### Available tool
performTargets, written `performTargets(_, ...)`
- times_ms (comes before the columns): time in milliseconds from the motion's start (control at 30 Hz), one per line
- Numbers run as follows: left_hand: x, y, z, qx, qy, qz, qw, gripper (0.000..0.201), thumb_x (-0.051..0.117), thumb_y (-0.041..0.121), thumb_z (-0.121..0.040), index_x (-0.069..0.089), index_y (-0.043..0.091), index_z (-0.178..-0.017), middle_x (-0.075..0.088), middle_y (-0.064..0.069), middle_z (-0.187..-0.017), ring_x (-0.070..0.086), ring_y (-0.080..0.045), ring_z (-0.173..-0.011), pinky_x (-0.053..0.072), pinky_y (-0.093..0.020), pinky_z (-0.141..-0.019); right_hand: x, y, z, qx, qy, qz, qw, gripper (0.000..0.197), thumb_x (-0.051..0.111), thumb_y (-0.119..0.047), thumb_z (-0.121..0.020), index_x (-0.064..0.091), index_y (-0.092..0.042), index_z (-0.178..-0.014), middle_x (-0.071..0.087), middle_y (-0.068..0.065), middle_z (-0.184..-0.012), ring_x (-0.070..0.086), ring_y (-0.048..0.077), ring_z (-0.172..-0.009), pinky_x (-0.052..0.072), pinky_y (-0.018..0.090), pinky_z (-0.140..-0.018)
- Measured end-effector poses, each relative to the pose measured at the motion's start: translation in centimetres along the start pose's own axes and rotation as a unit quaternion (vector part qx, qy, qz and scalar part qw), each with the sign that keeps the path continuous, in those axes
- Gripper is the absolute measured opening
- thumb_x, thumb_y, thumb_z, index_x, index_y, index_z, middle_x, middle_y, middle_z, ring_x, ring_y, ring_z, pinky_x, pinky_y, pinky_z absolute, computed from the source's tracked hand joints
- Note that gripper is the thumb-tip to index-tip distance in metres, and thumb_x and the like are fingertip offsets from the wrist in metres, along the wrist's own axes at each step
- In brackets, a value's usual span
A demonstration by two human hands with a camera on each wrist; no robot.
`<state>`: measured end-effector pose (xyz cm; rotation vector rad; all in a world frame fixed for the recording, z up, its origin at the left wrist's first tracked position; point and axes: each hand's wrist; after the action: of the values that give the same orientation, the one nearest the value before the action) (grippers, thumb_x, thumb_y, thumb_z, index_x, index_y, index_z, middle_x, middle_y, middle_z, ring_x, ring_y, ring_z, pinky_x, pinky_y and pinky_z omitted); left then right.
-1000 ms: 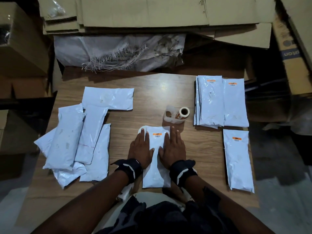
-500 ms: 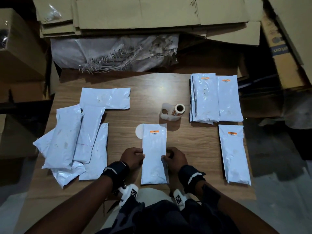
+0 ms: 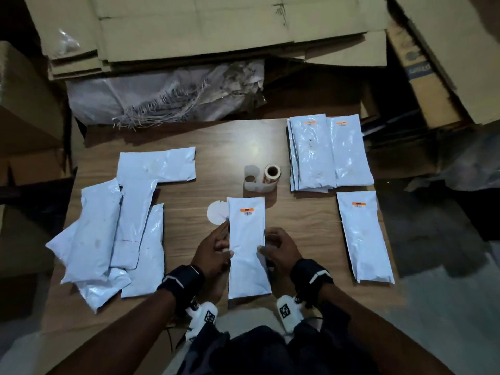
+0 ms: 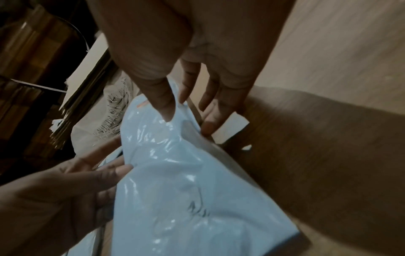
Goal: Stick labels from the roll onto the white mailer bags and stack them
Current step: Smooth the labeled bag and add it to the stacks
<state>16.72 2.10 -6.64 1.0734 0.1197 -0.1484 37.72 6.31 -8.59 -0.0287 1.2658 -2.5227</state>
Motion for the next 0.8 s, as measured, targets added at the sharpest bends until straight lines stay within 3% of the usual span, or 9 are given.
performTargets(67, 0.4, 0.0, 0.1, 0.000, -0.003, 0.029, 1.000, 0.084, 0.061, -0.020, -0.077, 0.043, 0.032, -0.141, 0.065, -0.006, -0.085, 0.053, -0.002, -0.070, 0.048, -0.021, -0.068, -0.4, 0.1, 0.1, 0.003, -0.024, -0.026, 0.999, 0.045, 0.076, 0.002, -0.077, 0.055, -0.022, -0.109, 0.066, 0.012, -0.110, 0.066, 0.024, -0.098, 0.057, 0.036, -0.079)
performTargets(100, 0.5, -0.2, 0.1, -0.006, 0.005, 0.033, 0.999, 0.081, 0.062, -0.019, -0.077, 0.044, 0.029, -0.140, 0.066, 0.000, -0.087, 0.056, -0.002, -0.070, 0.050, -0.024, -0.069, -0.5, 0.1, 0.2, 0.002, -0.029, -0.040, 0.999, 0.045, 0.075, 0.003, -0.077, 0.054, -0.025, -0.106, 0.068, 0.014, -0.108, 0.068, 0.023, -0.094, 0.057, 0.037, -0.075)
performTargets(200, 0.9, -0.1, 0.2, -0.011, 0.017, 0.042, 0.999, 0.058, 0.067, -0.013, -0.078, 0.052, 0.021, -0.123, 0.068, 0.007, -0.079, 0.063, -0.003, -0.073, 0.051, -0.028, -0.072, -1.2, 0.0, 0.7, -0.034, -0.011, -0.049, 0.998, 0.041, 0.073, 0.006, -0.079, 0.058, -0.023, -0.104, 0.067, 0.010, -0.107, 0.068, 0.012, -0.086, 0.053, 0.025, -0.068)
performTargets(300, 1.6, 0.5, 0.2, 0.000, -0.017, 0.048, 0.999, 0.045, 0.070, -0.007, -0.078, 0.056, 0.017, -0.114, 0.067, 0.000, -0.111, 0.066, -0.008, -0.099, 0.053, -0.025, -0.079, -2.4, -0.2, 1.2, -0.066, -0.011, -0.046, 0.997, 0.042, 0.074, 0.004, -0.079, 0.061, -0.022, -0.110, 0.066, 0.004, -0.117, 0.065, 0.012, -0.105, 0.053, 0.022, -0.079)
performTargets(400, 2.6, 1.5, -0.1, 0.020, -0.066, 0.040, 0.997, 0.052, 0.072, -0.006, -0.081, 0.058, 0.022, -0.122, 0.061, 0.007, -0.130, 0.061, -0.007, -0.115, 0.055, -0.027, -0.085, -4.3, -0.3, 1.7, -0.090, -0.018, -0.032, 0.995, 0.048, 0.074, 0.004, -0.080, 0.062, -0.024, -0.118, 0.061, 0.000, -0.128, 0.059, 0.012, -0.117, 0.050, 0.017, -0.087)
performTargets(533, 4.9, 2.8, -1.2, 0.033, -0.096, 0.015, 0.995, 0.066, 0.072, -0.008, -0.080, 0.051, 0.026, -0.132, 0.055, 0.020, -0.129, 0.059, 0.011, -0.105, 0.054, -0.020, -0.079, -7.2, -0.7, 2.4, -0.114, -0.016, 0.006, 0.993, 0.053, 0.074, 0.002, -0.081, 0.057, -0.021, -0.126, 0.057, -0.006, -0.129, 0.053, 0.009, -0.121, 0.045, 0.010, -0.088)
performTargets(633, 7.2, 3.4, -2.4, 0.037, -0.114, 0.007, 0.993, 0.071, 0.073, -0.006, -0.080, 0.049, 0.029, -0.136, 0.056, 0.017, -0.130, 0.062, 0.003, -0.100, 0.054, -0.021, -0.076, -9.8, -0.9, 2.9, -0.116, 0.000, 0.039, 0.992, 0.054, 0.073, 0.001, -0.083, 0.055, -0.018, -0.130, 0.054, -0.007, -0.131, 0.051, 0.010, -0.122, 0.044, 0.007, -0.087)
performTargets(800, 11.2, 4.1, -4.4, 0.047, -0.126, -0.058, 0.989, 0.075, 0.078, 0.008, -0.076, 0.049, 0.031, -0.141, 0.052, 0.017, -0.136, 0.053, -0.003, -0.124, 0.050, -0.032, -0.100, -14.0, -1.3, 3.2, -0.081, 0.026, 0.095, 0.992, 0.055, 0.072, -0.003, -0.084, 0.055, -0.018, -0.134, 0.052, -0.004, -0.138, 0.048, 0.010, -0.122, 0.041, 0.005, -0.088)
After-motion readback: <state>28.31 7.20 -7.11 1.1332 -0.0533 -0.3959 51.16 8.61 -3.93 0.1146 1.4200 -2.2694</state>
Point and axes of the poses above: each hand's wrist, its own z-axis away from the middle knuckle, its own x-axis out of the palm, y = z × x
